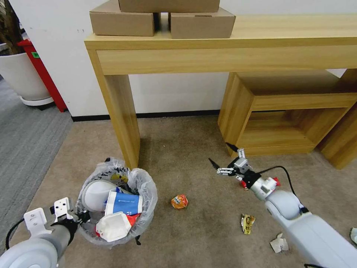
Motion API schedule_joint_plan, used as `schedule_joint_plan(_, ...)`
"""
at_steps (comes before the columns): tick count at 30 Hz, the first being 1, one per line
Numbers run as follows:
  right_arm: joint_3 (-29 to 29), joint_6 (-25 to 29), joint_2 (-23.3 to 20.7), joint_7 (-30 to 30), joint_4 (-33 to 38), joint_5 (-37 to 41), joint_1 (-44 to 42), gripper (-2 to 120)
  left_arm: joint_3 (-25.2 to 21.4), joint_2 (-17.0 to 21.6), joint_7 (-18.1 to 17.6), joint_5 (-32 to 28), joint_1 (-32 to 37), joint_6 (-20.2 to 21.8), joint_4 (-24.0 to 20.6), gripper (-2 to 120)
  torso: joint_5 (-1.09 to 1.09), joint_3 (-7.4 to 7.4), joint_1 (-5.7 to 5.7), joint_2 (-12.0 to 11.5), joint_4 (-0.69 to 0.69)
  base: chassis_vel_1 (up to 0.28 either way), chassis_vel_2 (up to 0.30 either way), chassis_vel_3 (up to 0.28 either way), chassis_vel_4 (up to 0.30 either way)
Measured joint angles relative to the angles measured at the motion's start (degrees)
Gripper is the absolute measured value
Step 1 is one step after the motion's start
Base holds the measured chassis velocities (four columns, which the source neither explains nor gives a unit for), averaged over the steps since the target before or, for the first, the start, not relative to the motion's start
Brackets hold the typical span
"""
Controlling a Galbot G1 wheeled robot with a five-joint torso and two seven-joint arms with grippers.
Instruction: Pick up the trash bin and place the garbage on the floor into it.
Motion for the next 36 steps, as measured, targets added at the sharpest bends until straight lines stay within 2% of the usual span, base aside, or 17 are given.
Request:
schedule_joint_plan(2,-7.0,0.0,-0.1,-4.6,-3.4,1.8,7.8,100,0.0,0.3,-0.1,-0.4,-0.4,0.0,0.4,0,-0.04,0.00,0.00,0.0,0.03,0.000,0.000,0.000,0.000)
schedule_joint_plan(3,-11.2,0.5,0.5,-9.7,-6.5,2.3,12.5,100,0.0,0.5,-0.2,-0.5,-0.7,-0.1,0.8,0,-0.07,0.00,0.00,0.0,0.04,0.000,0.000,0.000,0.000)
schedule_joint_plan(4,-11.2,0.5,0.5,-9.7,-6.5,2.3,12.5,100,0.0,0.5,-0.2,-0.5,-0.7,-0.1,0.8,0,-0.07,0.00,0.00,0.0,0.04,0.000,0.000,0.000,0.000)
schedule_joint_plan(7,-20.2,2.0,4.0,-22.7,-16.1,1.8,23.1,100,0.1,0.6,-0.2,-0.5,-1.0,-0.1,1.6,0,0.00,0.01,0.00,0.0,0.04,0.000,0.000,0.000,0.000)
schedule_joint_plan(8,-20.2,2.0,4.0,-22.7,-16.1,1.8,23.1,100,0.1,0.6,-0.2,-0.5,-1.0,-0.1,1.6,0,0.00,0.01,0.00,0.0,0.04,0.000,0.000,0.000,0.000)
schedule_joint_plan(10,-23.9,2.6,6.0,-26.6,-21.1,1.6,27.5,100,0.1,0.7,-0.2,-0.5,-1.2,-0.1,2.0,0,-0.07,0.01,0.00,0.0,0.04,0.000,0.000,0.000,0.000)
schedule_joint_plan(11,-27.1,2.9,8.4,-29.7,-25.8,0.3,30.9,100,0.0,0.9,-0.2,-0.5,-1.2,-0.1,2.5,0,-0.04,0.01,0.00,0.0,0.04,0.000,0.000,0.000,0.000)
schedule_joint_plan(12,-27.1,2.9,8.4,-29.7,-25.8,0.3,30.9,100,0.0,0.9,-0.2,-0.5,-1.2,-0.1,2.5,0,-0.04,0.01,0.00,0.0,0.04,0.000,0.000,0.000,0.000)
schedule_joint_plan(14,-29.8,3.6,11.9,-31.8,-31.2,-2.5,33.4,100,0.0,1.0,-0.3,-0.4,-1.3,-0.1,3.0,0,-0.05,0.01,0.00,0.0,0.03,0.000,0.000,0.000,0.000)
schedule_joint_plan(16,-30.4,3.7,13.3,-32.1,-32.7,-3.3,33.7,100,0.0,1.0,-0.3,-0.4,-1.4,-0.2,3.1,0,-0.05,0.00,0.00,0.0,0.02,0.000,0.000,0.000,0.000)
schedule_joint_plan(19,-31.3,3.0,18.9,-32.9,-36.9,-5.8,33.7,100,0.3,0.6,-0.3,0.1,-1.7,-0.2,3.8,0,-0.03,0.01,0.00,0.0,0.03,0.000,0.000,0.000,0.000)
schedule_joint_plan(26,-31.9,2.5,24.6,-32.4,-41.2,-10.9,33.3,100,1.0,0.1,-0.2,1.3,-1.7,-0.2,4.7,0,-0.04,0.00,0.00,0.0,0.04,0.000,0.000,0.000,0.000)
schedule_joint_plan(30,-31.2,2.2,26.2,-36.6,-42.7,-14.3,33.4,100,1.6,-0.4,-0.1,2.1,-1.7,-0.2,4.8,0,-0.04,0.00,0.00,0.0,0.03,0.000,0.000,0.000,0.000)
schedule_joint_plan(36,-30.5,2.7,25.9,-38.7,-42.3,-15.0,32.5,100,1.8,-0.5,-0.1,2.2,-1.5,-0.1,4.8,0,-0.03,0.00,0.00,0.0,0.03,0.000,0.000,0.000,0.000)
